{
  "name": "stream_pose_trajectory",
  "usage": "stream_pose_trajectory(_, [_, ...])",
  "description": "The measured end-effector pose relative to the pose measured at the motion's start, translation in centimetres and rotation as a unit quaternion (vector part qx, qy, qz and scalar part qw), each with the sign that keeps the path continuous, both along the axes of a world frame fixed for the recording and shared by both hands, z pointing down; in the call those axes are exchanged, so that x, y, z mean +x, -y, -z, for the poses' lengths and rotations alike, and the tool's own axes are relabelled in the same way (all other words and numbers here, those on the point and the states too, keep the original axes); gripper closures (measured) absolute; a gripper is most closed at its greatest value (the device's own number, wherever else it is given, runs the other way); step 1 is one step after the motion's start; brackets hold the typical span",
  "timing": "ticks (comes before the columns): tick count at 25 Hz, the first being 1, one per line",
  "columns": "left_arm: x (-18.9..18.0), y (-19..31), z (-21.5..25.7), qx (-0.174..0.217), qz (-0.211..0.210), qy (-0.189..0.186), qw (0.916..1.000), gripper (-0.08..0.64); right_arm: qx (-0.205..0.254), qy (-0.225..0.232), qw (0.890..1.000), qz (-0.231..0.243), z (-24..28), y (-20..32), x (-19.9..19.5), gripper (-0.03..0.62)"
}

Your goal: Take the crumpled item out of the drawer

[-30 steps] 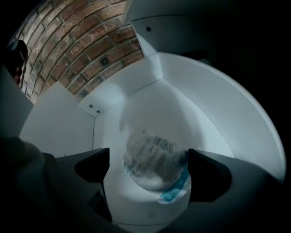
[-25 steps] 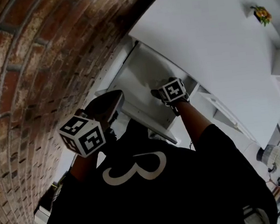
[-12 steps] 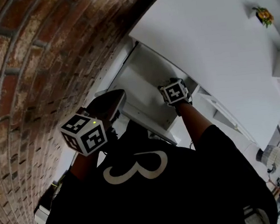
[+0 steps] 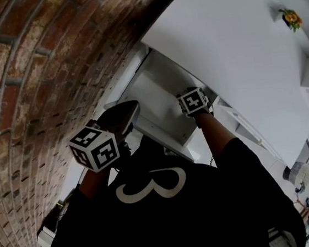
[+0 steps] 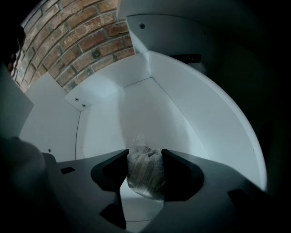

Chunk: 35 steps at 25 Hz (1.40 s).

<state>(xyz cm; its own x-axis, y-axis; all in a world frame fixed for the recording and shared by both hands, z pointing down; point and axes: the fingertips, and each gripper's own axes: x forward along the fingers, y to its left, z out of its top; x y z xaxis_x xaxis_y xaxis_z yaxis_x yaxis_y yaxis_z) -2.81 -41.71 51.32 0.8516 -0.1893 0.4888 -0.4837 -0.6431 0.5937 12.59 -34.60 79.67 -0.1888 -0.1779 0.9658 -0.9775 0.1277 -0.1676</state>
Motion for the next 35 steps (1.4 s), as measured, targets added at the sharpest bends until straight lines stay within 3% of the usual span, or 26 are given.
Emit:
stream_pose_trajectory(4, [0.0, -0.2, 0.0, 0.000, 0.000, 0.006, 1.0000, 0.557, 0.008, 0.039, 0.999, 0.001, 0.1, 0.6, -1.1, 0.376])
stream_pose_trajectory(11, [-0.3, -0.6, 0.4, 0.006, 0.008, 0.010, 0.9999, 0.557, 0.016, 0.050, 0.999, 0.001, 0.6, 2.2, -0.7, 0.391])
stream_pose_trajectory(20, [-0.6, -1.9, 2.2, 0.021, 0.020, 0.001, 0.9996, 0.557, 0.085, 0.065, 0.994, -0.004, 4.6, 2.9, -1.8, 0.396])
stream_pose_trajectory(27, [0.1, -3.5, 4.1, 0.038, 0.019, -0.009, 0.9990, 0.557, 0.158, 0.121, 0.980, -0.006, 11.3, 3.2, -3.5, 0.396])
stream_pose_trajectory(35, [0.7, -6.7, 7.2, 0.070, 0.014, -0.027, 0.9971, 0.557, 0.238, 0.196, 0.950, -0.035, 20.3, 1.7, -4.6, 0.397])
